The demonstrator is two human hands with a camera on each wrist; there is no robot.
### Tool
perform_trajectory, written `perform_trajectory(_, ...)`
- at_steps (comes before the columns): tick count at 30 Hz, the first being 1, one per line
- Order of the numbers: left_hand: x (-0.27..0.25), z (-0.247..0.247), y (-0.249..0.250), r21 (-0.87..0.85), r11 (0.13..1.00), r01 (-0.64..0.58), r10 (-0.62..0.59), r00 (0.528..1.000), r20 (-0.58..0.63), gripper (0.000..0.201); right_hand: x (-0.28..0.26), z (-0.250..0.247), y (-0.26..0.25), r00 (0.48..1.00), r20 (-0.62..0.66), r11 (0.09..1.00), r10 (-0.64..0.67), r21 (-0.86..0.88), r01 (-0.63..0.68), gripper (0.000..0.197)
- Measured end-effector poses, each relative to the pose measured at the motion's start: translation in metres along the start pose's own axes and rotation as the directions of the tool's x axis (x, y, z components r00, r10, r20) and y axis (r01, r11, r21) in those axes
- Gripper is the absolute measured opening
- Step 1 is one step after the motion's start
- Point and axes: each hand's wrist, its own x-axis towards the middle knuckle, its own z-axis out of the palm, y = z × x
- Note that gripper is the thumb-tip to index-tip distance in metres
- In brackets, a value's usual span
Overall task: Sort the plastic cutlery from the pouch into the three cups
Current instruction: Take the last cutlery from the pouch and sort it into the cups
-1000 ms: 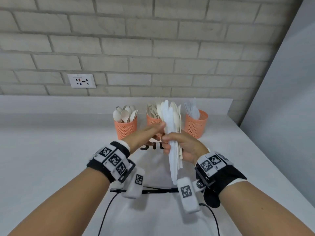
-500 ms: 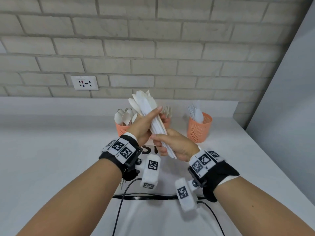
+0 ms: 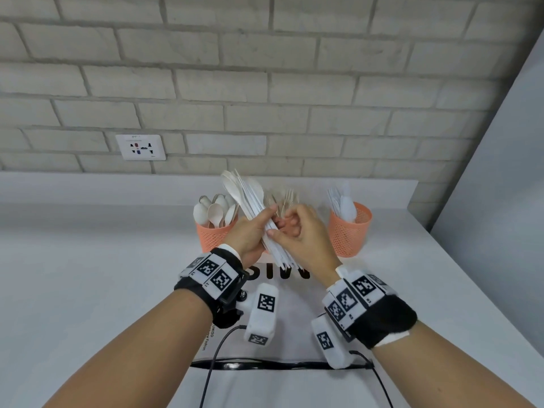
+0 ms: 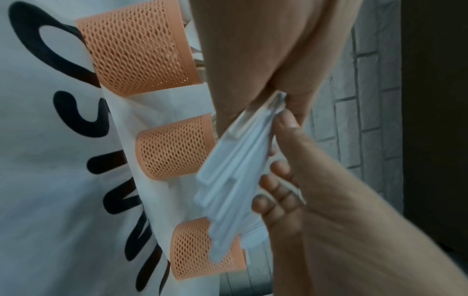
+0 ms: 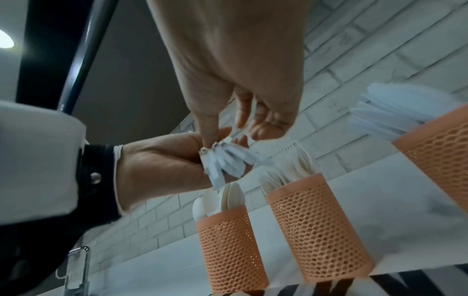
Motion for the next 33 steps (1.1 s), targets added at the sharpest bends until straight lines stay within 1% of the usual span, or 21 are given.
perform_trajectory(1,0.000,0.000,-0.001,-0.012,1.000,0.000,0.001,1.000,0.019,0.018,0.000,0.002,-0.001,0.998,-0.007,0.998,-0.056,-0.016,0.055,0.030)
perform_trajectory(2,0.000,0.000,-0.003,-0.033,0.999,0.001,0.001,0.999,0.041,0.024,0.000,0.004,-0.003,0.997,0.005,0.996,-0.081,-0.041,0.081,0.025)
perform_trajectory(4,-0.001,0.001,-0.005,-0.066,0.998,0.017,-0.012,0.997,0.073,0.037,0.000,0.006,-0.003,0.996,0.032,0.992,-0.085,-0.089,0.088,0.017)
perform_trajectory(5,-0.002,0.002,-0.004,-0.078,0.997,0.027,-0.020,0.996,0.091,0.039,0.002,0.007,-0.001,0.996,0.050,0.990,-0.077,-0.111,0.083,0.017)
perform_trajectory(9,-0.003,-0.001,-0.004,-0.053,0.998,0.027,-0.021,0.994,0.112,0.036,0.005,0.007,0.001,0.993,0.115,0.989,-0.021,-0.146,0.038,0.027)
perform_trajectory(12,-0.004,0.001,-0.005,-0.044,0.999,0.020,-0.014,0.992,0.124,0.031,0.005,0.005,-0.001,0.992,0.127,0.990,0.001,-0.141,0.017,0.027)
perform_trajectory(16,-0.003,0.001,-0.005,-0.040,0.999,0.008,-0.004,0.994,0.110,0.035,0.004,0.003,-0.005,0.985,0.158,0.997,0.072,-0.039,-0.067,0.028)
perform_trajectory(18,-0.004,0.001,-0.004,-0.042,0.999,0.011,-0.006,0.994,0.109,0.032,0.003,0.000,-0.005,0.980,0.169,0.994,0.104,0.025,-0.110,0.028)
perform_trajectory(21,-0.005,0.000,-0.003,-0.056,0.998,0.011,-0.005,0.993,0.119,0.028,0.004,-0.004,-0.003,0.974,0.147,0.981,0.170,0.074,-0.182,0.027)
perform_trajectory(24,-0.003,0.002,-0.006,-0.021,1.000,-0.003,0.005,0.998,0.058,0.029,0.004,-0.005,0.002,0.964,0.156,0.963,0.215,0.130,-0.235,0.026)
perform_trajectory(26,-0.001,0.005,-0.008,0.023,1.000,0.008,-0.009,1.000,0.023,0.033,0.002,-0.003,0.003,0.962,0.157,0.956,0.225,0.157,-0.249,0.029)
perform_trajectory(28,0.000,0.008,-0.010,0.049,0.998,0.028,-0.029,0.999,0.014,0.034,-0.001,-0.001,0.005,0.968,0.144,0.956,0.206,0.183,-0.231,0.031)
perform_trajectory(31,0.002,0.012,-0.012,0.053,0.998,0.035,-0.034,0.999,-0.006,0.039,-0.004,-0.003,0.009,0.978,0.130,0.958,0.166,0.212,-0.191,0.029)
perform_trajectory(33,0.004,0.014,-0.014,0.044,0.998,0.053,-0.053,0.998,-0.017,0.038,-0.003,-0.007,0.014,0.972,0.143,0.957,0.188,0.195,-0.214,0.027)
